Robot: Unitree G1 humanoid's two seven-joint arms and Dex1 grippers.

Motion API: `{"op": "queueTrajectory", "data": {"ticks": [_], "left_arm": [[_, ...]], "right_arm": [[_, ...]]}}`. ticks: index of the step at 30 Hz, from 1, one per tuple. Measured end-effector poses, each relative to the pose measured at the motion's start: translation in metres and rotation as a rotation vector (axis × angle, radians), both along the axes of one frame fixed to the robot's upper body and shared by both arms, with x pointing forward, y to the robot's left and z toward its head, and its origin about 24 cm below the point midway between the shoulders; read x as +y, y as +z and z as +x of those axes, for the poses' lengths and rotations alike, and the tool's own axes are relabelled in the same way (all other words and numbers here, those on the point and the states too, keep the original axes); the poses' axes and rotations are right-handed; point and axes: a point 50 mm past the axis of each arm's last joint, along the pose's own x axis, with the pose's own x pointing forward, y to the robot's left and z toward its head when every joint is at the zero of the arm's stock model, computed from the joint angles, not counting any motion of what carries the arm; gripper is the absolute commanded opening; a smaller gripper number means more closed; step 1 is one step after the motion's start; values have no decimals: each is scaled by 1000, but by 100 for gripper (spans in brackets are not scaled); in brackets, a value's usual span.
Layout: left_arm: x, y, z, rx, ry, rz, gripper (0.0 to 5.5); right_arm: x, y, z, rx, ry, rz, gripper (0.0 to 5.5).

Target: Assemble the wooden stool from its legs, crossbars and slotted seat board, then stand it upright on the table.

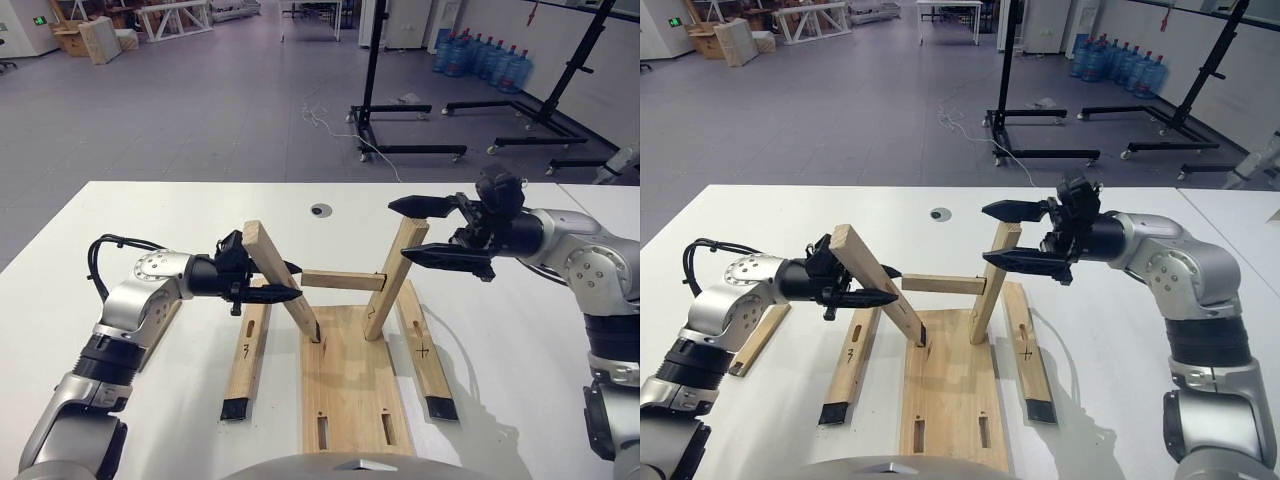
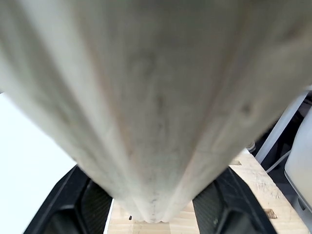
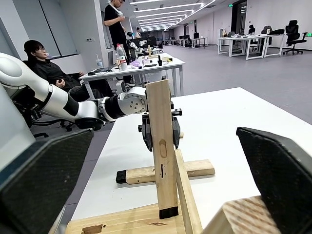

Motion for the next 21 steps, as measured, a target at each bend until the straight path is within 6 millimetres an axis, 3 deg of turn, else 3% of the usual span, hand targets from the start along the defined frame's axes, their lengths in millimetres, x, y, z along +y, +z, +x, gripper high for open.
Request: {"op": "queueTrajectory", "data": {"ticks": [21], "left_arm": [[-1, -4, 13, 109, 24, -22, 204]], "right_arm": [[7, -2, -1, -32, 16, -10, 537]]}}
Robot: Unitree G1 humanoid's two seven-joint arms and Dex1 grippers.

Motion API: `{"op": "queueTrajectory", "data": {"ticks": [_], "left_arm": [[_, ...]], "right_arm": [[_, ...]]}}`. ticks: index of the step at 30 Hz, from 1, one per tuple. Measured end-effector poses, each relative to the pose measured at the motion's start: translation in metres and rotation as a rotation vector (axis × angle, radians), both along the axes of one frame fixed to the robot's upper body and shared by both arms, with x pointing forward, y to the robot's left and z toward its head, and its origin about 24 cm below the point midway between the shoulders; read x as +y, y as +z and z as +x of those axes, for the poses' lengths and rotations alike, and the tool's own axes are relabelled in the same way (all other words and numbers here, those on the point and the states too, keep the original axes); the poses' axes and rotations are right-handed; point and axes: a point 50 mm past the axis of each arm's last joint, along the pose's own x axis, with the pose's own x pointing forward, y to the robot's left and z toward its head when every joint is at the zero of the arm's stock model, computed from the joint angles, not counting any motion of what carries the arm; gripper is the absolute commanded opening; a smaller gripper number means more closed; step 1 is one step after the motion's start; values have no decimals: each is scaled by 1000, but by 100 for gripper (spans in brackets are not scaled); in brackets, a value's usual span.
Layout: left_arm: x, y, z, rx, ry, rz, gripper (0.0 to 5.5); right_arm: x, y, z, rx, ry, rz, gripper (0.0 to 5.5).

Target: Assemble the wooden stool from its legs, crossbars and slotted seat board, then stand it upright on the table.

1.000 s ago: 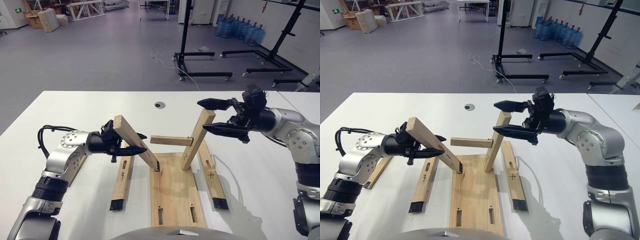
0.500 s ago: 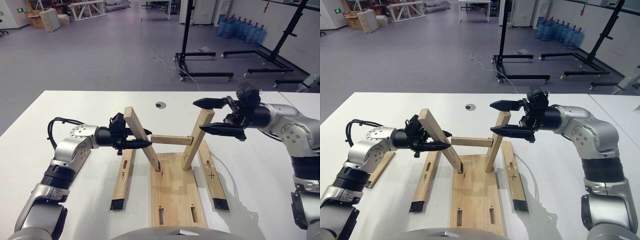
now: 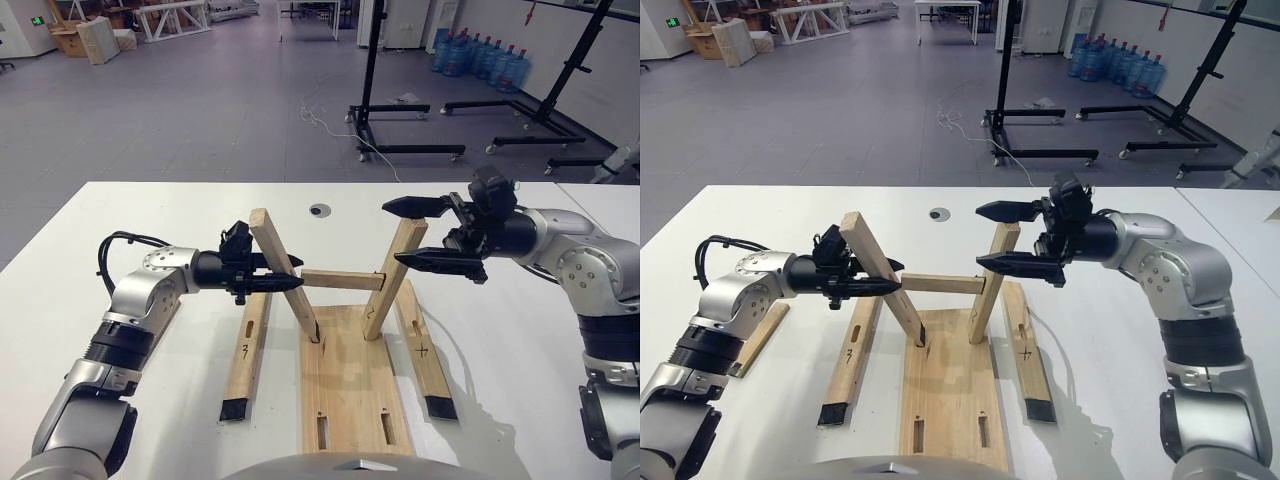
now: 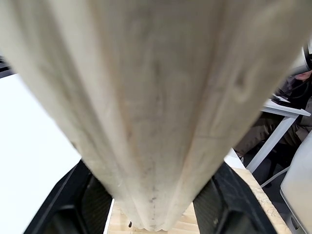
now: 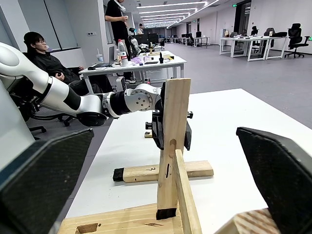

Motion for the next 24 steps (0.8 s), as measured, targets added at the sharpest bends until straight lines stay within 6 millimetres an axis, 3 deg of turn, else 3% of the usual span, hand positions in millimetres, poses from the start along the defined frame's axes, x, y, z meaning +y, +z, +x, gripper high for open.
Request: {"op": "queueTrajectory", "data": {"ticks": [24], "left_arm": [[-11, 1, 10, -2, -71, 37, 204]], "right_arm": [[0, -1, -3, -43, -5, 9, 537]]}}
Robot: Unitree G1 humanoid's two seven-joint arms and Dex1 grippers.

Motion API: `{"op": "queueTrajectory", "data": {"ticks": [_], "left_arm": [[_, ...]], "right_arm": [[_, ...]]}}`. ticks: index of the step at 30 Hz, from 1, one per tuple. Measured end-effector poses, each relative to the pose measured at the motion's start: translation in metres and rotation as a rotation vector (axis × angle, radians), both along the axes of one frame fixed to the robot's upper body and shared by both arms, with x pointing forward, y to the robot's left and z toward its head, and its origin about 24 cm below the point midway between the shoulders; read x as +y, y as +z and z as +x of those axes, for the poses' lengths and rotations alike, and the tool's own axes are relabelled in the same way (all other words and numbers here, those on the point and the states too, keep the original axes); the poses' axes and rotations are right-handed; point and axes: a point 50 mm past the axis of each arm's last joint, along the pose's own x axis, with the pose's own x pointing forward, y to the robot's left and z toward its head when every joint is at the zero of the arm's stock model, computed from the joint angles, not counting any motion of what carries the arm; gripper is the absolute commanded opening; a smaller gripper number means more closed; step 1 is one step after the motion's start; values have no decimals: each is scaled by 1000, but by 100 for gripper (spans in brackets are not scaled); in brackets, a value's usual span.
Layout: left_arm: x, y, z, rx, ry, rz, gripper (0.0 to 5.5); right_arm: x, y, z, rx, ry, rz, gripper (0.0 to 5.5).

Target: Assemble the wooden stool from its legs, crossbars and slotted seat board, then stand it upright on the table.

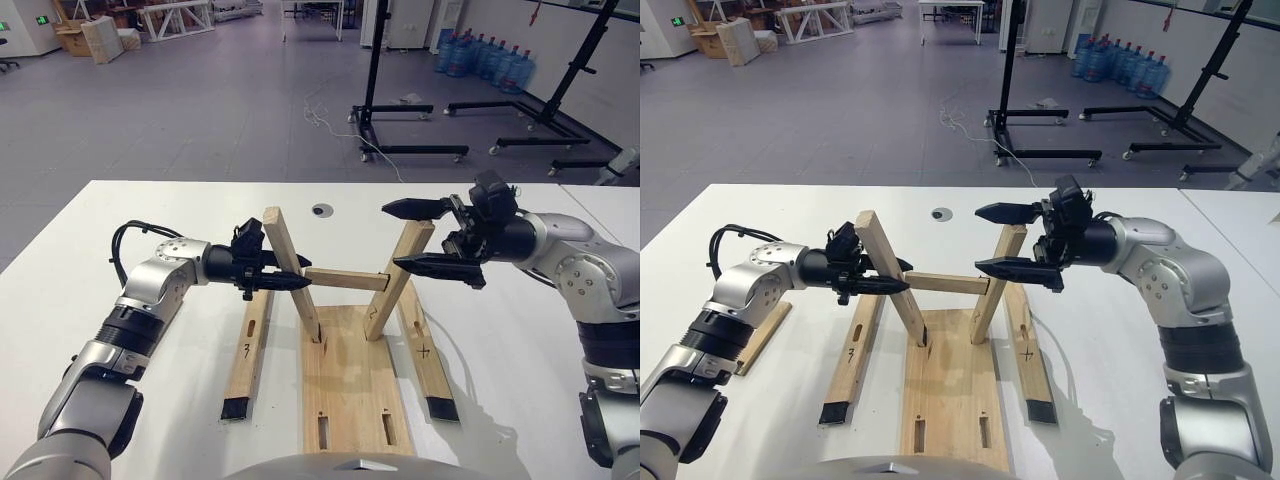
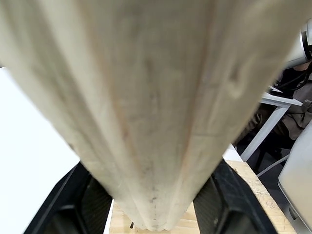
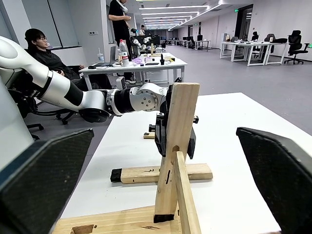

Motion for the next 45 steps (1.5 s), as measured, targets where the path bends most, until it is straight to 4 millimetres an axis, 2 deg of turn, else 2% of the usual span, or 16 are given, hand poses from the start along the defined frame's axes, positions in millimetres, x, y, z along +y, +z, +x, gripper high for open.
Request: {"op": "queueTrajectory", "data": {"ticks": [18, 32, 39, 42, 45], "left_arm": [[-11, 1, 10, 22, -34, 13, 204], [-14, -2, 4, -27, -52, 44, 204], [-17, -3, 0, -45, -64, 52, 204], [-18, -4, -1, -48, -63, 53, 204], [-18, -3, -1, -50, -64, 53, 204]], "right_arm": [[2, -2, -1, -29, -8, 11, 537], [20, 1, -7, -62, 10, 37, 537], [46, 12, -14, -147, -57, 85, 537], [65, 23, -12, -275, -175, 73, 537], [84, 23, -8, -434, -341, -15, 537]]}}
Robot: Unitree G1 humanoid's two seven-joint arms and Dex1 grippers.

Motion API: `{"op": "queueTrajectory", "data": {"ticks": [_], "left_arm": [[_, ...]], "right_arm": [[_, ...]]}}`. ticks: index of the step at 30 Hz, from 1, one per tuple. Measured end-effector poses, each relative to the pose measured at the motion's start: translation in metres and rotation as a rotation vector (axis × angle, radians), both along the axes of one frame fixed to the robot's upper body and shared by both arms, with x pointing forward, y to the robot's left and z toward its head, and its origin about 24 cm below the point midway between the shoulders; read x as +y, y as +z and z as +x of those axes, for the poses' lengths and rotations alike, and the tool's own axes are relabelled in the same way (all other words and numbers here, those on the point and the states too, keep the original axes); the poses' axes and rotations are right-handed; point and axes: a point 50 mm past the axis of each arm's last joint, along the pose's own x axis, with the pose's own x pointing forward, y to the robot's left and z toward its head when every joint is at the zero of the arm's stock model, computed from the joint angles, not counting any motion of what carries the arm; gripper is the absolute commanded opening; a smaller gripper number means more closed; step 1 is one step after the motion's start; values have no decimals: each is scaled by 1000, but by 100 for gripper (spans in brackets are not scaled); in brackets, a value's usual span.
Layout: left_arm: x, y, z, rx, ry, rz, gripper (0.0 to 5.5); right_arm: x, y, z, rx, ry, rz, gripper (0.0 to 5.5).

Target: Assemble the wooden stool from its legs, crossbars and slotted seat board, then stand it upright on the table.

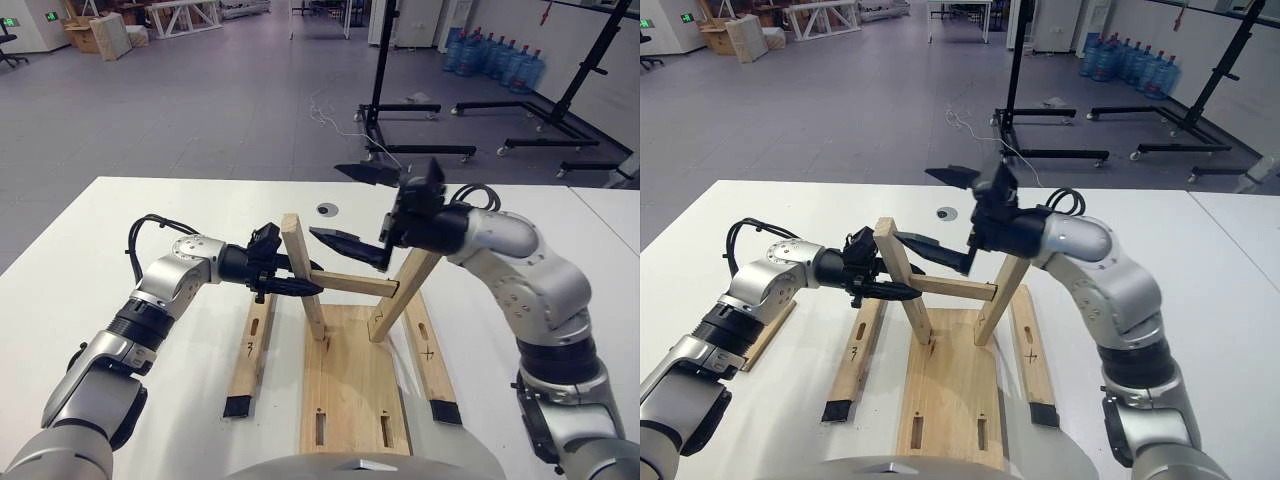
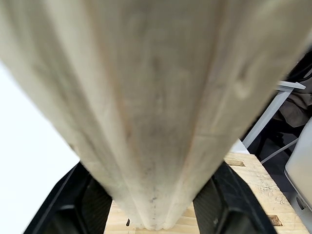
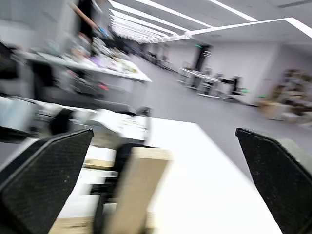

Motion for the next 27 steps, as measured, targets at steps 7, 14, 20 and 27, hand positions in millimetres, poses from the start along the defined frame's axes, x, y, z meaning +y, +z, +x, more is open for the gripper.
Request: {"op": "queueTrajectory", "data": {"ticks": [7, 14, 20, 27], "left_arm": [[0, 0, -2, -8, 2, 3, 204], [0, 1, -7, -32, 21, 18, 204], [-1, 1, -10, -39, 39, 25, 204], [-2, 1, -9, -34, 40, 29, 204]], "right_arm": [[20, -7, -10, -438, -278, -235, 537], [9, -25, -24, -612, -377, -389, 537], [12, -50, -31, -669, -301, -621, 537], [12, -57, -33, -625, -196, -725, 537]]}}
